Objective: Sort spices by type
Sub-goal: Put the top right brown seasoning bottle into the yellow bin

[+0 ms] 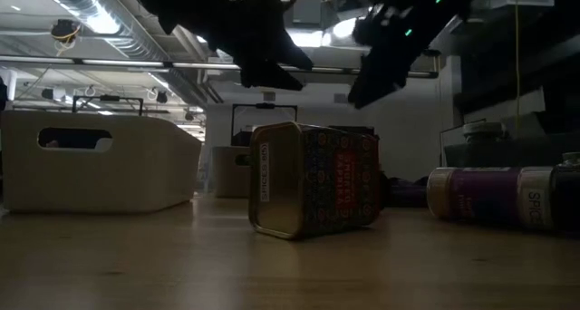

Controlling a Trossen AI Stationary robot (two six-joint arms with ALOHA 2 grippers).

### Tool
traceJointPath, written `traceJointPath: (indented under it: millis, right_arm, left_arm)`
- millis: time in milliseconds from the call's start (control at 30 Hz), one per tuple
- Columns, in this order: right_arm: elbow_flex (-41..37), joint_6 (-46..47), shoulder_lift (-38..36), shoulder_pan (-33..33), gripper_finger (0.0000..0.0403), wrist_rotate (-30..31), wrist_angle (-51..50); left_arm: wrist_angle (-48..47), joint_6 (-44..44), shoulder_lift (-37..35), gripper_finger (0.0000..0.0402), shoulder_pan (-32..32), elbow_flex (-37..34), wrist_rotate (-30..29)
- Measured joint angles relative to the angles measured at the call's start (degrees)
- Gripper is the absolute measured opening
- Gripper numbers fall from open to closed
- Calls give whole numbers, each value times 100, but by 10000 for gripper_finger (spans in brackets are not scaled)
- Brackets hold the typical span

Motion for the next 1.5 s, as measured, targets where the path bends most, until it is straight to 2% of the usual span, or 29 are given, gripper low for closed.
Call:
traceJointPath:
  millis: [233,433,867,1067,1167,1300,1433,1500]
  right_arm:
    - [0,4,984,-447,257,-93,960]
    - [0,28,1560,-719,257,-134,1162]
    - [-5,171,2200,-739,257,-141,1365]
    - [-4,169,2236,-739,254,-125,1461]
    - [-4,170,2229,-739,230,-121,1475]
    - [0,156,2224,-739,176,-201,1444]
    - [4,162,2149,-744,175,-390,1351]
    - [11,160,2056,-741,141,-429,1240]
  left_arm:
    - [-68,-14,0,322,115,0,2]
    - [-164,23,0,322,108,0,11]
    - [-184,-3,0,322,108,0,15]
    - [-186,-16,0,322,108,0,15]
    - [-184,-18,0,322,108,0,13]
    - [-186,-17,0,322,108,0,15]
    - [-186,-18,0,322,108,0,13]
    - [-190,-18,0,322,108,2,13]
